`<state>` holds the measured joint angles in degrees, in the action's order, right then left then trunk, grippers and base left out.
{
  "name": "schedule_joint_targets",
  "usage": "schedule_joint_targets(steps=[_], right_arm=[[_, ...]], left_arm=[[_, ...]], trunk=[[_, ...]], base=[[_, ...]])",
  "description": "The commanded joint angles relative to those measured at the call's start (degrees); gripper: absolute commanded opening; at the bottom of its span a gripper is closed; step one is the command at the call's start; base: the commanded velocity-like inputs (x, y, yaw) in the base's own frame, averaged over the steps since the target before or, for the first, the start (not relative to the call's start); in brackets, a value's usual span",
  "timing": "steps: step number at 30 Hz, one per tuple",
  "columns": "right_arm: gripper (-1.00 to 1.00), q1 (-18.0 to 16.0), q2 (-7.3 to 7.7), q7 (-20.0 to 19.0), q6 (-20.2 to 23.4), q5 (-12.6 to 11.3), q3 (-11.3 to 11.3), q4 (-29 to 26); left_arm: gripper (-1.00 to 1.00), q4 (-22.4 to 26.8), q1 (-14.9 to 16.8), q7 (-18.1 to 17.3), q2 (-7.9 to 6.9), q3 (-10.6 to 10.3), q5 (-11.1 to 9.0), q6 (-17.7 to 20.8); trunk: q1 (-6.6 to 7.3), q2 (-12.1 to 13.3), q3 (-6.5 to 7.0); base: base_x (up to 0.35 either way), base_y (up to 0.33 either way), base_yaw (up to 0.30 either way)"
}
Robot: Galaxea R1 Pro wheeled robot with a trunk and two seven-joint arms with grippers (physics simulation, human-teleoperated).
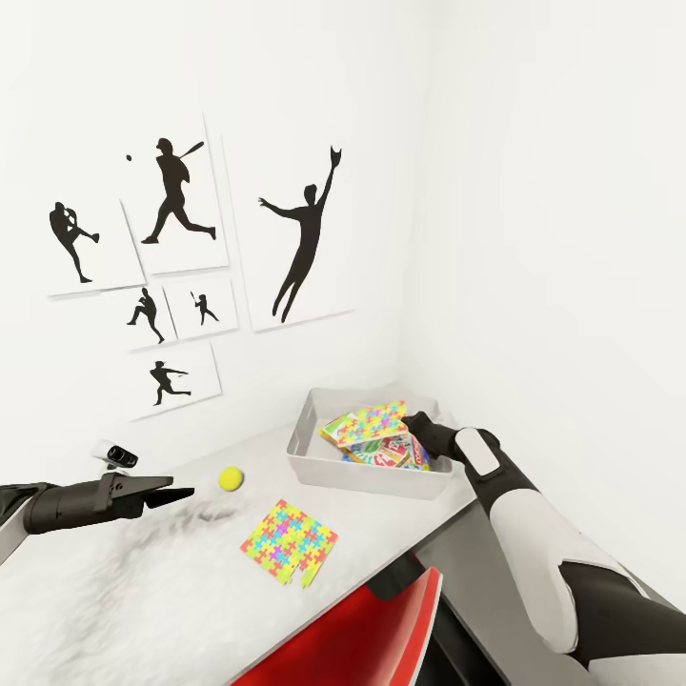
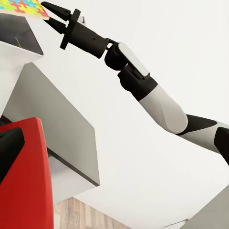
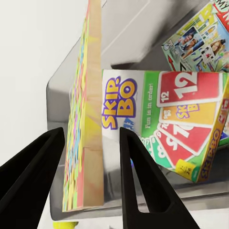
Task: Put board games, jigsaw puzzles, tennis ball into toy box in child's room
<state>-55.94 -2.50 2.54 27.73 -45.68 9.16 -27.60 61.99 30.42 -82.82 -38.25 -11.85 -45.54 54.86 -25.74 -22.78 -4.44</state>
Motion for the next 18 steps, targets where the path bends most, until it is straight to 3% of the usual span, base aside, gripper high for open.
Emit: schedule_joint_targets(steps=[1,7,8,11,15,18], right_arm=[[-1.0,0.0,-0.06,0.3,0.3,-0.4,0.3,-0.1],[-1.0,0.0,-0.05,0.3,-0.7,-0.4,0.3,-0.1],[1.0,0.0,-0.05,0.3,-1.3,-0.4,0.3,-0.1],[1.0,0.0,-0.05,0.3,-2.2,0.7,0.3,-0.1],[1.0,0.0,-0.05,0.2,-2.5,4.7,0.4,-0.1],[1.0,0.0,-0.05,0.2,-2.5,5.5,0.4,-0.1]], left_arm=[[1.0,0.0,0.1,-0.1,-0.07,-0.2,-0.3,0.6],[1.0,0.0,0.1,-0.2,-0.07,-0.2,-0.3,0.6],[1.0,0.0,0.1,-0.2,-0.07,-0.2,-0.3,0.6],[1.0,0.0,0.1,-0.2,-0.07,-0.2,-0.3,0.6],[1.0,0.0,0.1,-0.2,-0.07,-0.2,-0.3,0.6],[1.0,0.0,0.1,-0.2,-0.07,-0.2,-0.3,0.6]], trunk=[[-0.04,-0.1,-0.14],[-0.04,-0.1,-0.14],[-0.04,-0.1,-0.14],[-0.04,-0.1,-0.14],[-0.04,-0.1,-0.14],[-0.04,-0.1,-0.14]], base=[[0.0,0.0,0.0],[0.0,0.0,0.0],[0.0,0.0,0.0],[0.0,0.0,0.0],[0.0,0.0,0.0],[0.0,0.0,0.0]])
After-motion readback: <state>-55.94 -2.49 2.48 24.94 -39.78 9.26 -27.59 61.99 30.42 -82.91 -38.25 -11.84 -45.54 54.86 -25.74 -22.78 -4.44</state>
